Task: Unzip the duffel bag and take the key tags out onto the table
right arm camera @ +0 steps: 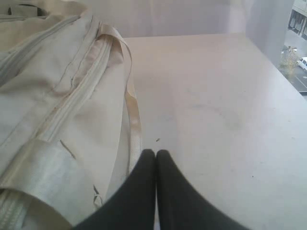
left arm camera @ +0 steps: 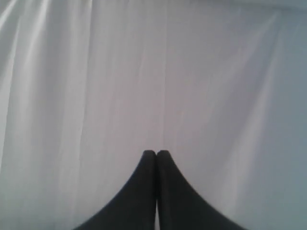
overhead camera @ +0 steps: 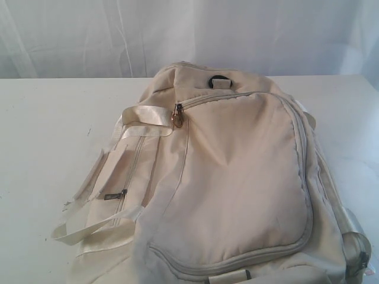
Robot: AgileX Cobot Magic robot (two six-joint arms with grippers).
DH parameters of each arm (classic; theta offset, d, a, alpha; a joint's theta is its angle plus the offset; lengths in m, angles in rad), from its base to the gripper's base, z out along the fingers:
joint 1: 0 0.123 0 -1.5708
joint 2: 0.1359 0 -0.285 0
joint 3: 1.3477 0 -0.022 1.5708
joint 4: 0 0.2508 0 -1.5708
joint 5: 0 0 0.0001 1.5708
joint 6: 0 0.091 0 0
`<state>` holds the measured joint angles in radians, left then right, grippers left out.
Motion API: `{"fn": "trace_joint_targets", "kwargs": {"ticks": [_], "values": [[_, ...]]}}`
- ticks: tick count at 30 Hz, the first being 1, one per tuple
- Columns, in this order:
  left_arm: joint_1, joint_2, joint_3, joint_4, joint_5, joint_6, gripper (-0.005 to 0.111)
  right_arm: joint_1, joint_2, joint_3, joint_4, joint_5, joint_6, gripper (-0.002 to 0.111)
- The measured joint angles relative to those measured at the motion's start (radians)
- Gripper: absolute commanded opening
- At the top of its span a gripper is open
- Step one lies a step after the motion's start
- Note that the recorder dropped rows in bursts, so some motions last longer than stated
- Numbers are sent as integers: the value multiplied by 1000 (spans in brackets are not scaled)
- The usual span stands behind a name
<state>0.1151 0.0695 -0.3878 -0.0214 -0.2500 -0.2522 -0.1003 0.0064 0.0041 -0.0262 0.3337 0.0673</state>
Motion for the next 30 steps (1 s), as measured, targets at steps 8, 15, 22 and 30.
{"fn": "trace_joint_targets", "kwargs": {"ticks": [8,15,22,30], "values": [[-2,227,-143,4,707,157,0,0,0,0,0,0,0,0],[-171,424,-333,-365,1142,545,0,0,0,0,0,0,0,0],[-333,589,-466,-701,1366,816,0,0,0,0,0,0,0,0],[-414,861,-715,-587,1381,792,0,0,0,0,0,0,0,0]]}}
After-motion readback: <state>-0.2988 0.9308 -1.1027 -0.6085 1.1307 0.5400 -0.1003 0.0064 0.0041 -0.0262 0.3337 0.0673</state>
